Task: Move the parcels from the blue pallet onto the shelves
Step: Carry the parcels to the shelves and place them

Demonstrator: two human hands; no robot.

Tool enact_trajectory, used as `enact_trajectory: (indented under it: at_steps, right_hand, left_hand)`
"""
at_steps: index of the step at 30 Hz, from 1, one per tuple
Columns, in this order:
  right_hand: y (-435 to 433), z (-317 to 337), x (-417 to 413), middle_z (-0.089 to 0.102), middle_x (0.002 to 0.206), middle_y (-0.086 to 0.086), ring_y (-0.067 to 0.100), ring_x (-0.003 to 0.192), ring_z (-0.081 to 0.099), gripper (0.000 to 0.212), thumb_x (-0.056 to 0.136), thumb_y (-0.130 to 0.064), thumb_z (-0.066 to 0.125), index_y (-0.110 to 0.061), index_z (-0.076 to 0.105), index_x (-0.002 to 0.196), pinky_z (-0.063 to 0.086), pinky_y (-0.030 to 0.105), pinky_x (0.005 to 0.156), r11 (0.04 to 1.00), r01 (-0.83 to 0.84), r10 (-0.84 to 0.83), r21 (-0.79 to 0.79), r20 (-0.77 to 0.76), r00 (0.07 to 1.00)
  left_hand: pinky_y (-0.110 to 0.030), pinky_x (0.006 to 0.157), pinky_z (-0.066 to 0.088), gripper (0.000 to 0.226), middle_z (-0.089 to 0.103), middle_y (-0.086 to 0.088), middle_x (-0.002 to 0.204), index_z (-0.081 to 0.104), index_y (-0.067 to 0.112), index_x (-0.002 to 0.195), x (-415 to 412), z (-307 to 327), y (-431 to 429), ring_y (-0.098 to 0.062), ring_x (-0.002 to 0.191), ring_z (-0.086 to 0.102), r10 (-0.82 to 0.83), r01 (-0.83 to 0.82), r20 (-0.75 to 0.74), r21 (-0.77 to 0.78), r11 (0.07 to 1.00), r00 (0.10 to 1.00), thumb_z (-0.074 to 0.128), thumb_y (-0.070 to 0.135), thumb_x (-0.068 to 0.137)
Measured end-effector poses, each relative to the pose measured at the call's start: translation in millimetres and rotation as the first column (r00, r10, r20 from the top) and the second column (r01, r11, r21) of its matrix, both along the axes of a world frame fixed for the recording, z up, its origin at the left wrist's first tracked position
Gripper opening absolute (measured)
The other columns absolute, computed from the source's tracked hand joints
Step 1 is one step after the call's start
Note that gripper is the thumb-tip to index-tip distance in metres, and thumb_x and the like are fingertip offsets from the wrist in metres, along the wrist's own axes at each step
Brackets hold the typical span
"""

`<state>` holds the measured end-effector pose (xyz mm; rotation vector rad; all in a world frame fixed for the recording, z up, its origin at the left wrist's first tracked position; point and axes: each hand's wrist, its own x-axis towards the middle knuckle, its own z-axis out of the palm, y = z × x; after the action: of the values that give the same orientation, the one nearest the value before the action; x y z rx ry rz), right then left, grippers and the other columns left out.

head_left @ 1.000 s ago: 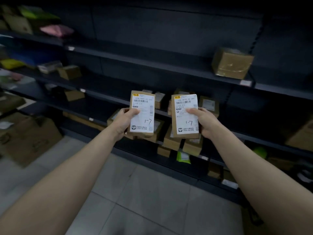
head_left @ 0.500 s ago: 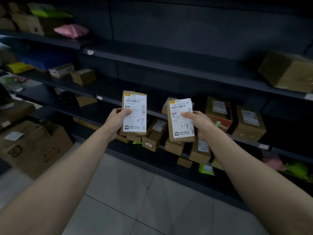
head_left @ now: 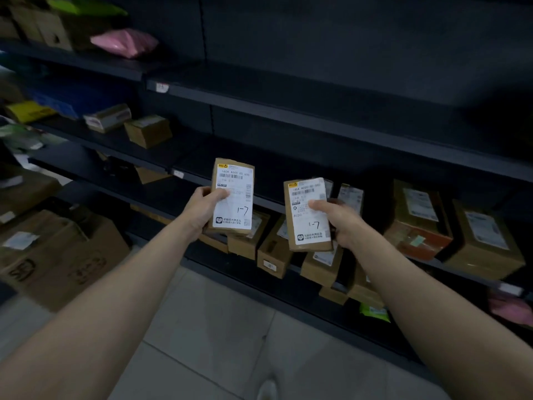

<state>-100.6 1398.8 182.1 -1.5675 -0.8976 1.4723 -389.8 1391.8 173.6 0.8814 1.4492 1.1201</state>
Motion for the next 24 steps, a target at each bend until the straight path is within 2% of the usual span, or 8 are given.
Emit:
enact_trajectory:
  at_steps: [7, 11, 13, 16, 18, 20, 21, 24]
  right_hand:
    - [70.0, -25.7, -34.3, 0.072, 0.106, 0.011, 0.024, 0.088, 0.071, 0.048, 0.082, -0.024, 0.074, -0.009, 0.056, 0.124, 0.057, 0.034, 0.062, 0.993, -0.118, 0.118, -0.013, 0.020, 0.993]
    - [99.0, -34.7, -38.3, 0.073, 0.103, 0.013, 0.016, 0.073, 0.073, 0.018, 0.085, -0.019, 0.070, -0.012, 0.067, 0.101, 0.055, 0.027, 0.053, 0.987, -0.159, 0.159, -0.009, 0.033, 0.987]
    - [111.4, -37.7, -39.6, 0.073, 0.101, 0.012, 0.017, 0.075, 0.072, 0.011, 0.085, -0.019, 0.070, -0.014, 0.068, 0.095, 0.057, 0.029, 0.058, 0.990, -0.137, 0.138, -0.024, 0.047, 0.989]
    - [132.1, -43.4, -44.8, 0.073, 0.103, 0.013, 0.024, 0.088, 0.072, 0.025, 0.085, -0.020, 0.071, -0.009, 0.068, 0.107, 0.058, 0.040, 0.078, 0.993, -0.108, 0.111, -0.044, 0.076, 0.991]
    - [141.2, -48.4, -51.4, 0.073, 0.105, 0.013, 0.023, 0.086, 0.071, 0.028, 0.085, -0.021, 0.071, -0.009, 0.067, 0.110, 0.058, 0.035, 0.072, 0.995, -0.081, 0.085, -0.057, 0.073, 0.994]
    - [147.9, -55.1, -59.6, 0.072, 0.108, 0.013, 0.017, 0.080, 0.071, 0.026, 0.086, -0.023, 0.071, -0.011, 0.067, 0.108, 0.056, 0.027, 0.059, 0.994, -0.089, 0.095, -0.070, 0.092, 0.991]
    - [151.9, -58.1, -64.4, 0.071, 0.110, 0.013, 0.017, 0.081, 0.070, 0.029, 0.085, -0.024, 0.072, -0.011, 0.066, 0.110, 0.056, 0.026, 0.059, 0.994, -0.079, 0.087, -0.082, 0.104, 0.991]
    - [169.4, -62.9, -76.3, 0.069, 0.115, 0.014, 0.025, 0.094, 0.069, 0.050, 0.081, -0.029, 0.075, -0.008, 0.057, 0.123, 0.057, 0.036, 0.075, 0.993, 0.009, 0.007, -0.116, 0.136, 0.991]
  left_hand:
    - [-0.032, 0.055, 0.056, 0.051, 0.071, -0.008, 0.096, 0.042, 0.015, 0.122, -7.2, -14.4, 70.4, -0.022, 0.075, 0.073, -0.020, 0.019, -0.017, -0.042, 0.999, 1.000, 0.068, 0.033, 0.082]
    - [-0.033, 0.059, 0.056, 0.052, 0.070, -0.008, 0.097, 0.045, 0.012, 0.126, -4.3, -33.6, 104.6, -0.023, 0.078, 0.071, -0.031, 0.032, 0.017, -0.065, 0.997, 0.999, 0.068, 0.030, 0.083]
    - [-0.029, 0.051, 0.054, 0.045, 0.071, -0.005, 0.091, 0.050, 0.013, 0.122, -3.3, -41.1, 120.0, -0.020, 0.070, 0.072, -0.061, 0.063, 0.030, -0.073, 0.995, 0.998, 0.067, 0.029, 0.084]
    - [-0.033, 0.061, 0.056, 0.050, 0.070, -0.008, 0.102, 0.049, 0.013, 0.127, -8.4, -50.4, 147.7, -0.024, 0.082, 0.071, -0.113, 0.116, 0.033, -0.114, 0.987, 0.993, 0.066, 0.032, 0.085]
    - [-0.039, 0.068, 0.056, 0.057, 0.068, -0.012, 0.110, 0.045, 0.012, 0.133, -12.0, -55.8, 168.2, -0.029, 0.092, 0.069, -0.172, 0.177, 0.044, -0.124, 0.976, 0.984, 0.066, 0.034, 0.085]
    - [-0.037, 0.066, 0.056, 0.056, 0.067, -0.013, 0.112, 0.044, 0.010, 0.133, -14.0, -60.6, 186.7, -0.029, 0.092, 0.068, -0.198, 0.203, 0.047, -0.128, 0.971, 0.979, 0.065, 0.033, 0.086]
    - [-0.037, 0.066, 0.055, 0.054, 0.067, -0.013, 0.112, 0.045, 0.010, 0.132, -14.7, -62.2, 196.3, -0.029, 0.092, 0.067, -0.211, 0.215, 0.043, -0.136, 0.967, 0.976, 0.064, 0.032, 0.087]
    - [-0.041, 0.073, 0.056, 0.046, 0.066, -0.016, 0.113, 0.051, 0.009, 0.128, -19.4, -66.9, 223.6, -0.031, 0.093, 0.067, -0.285, 0.286, 0.028, -0.145, 0.947, 0.958, 0.062, 0.029, 0.089]
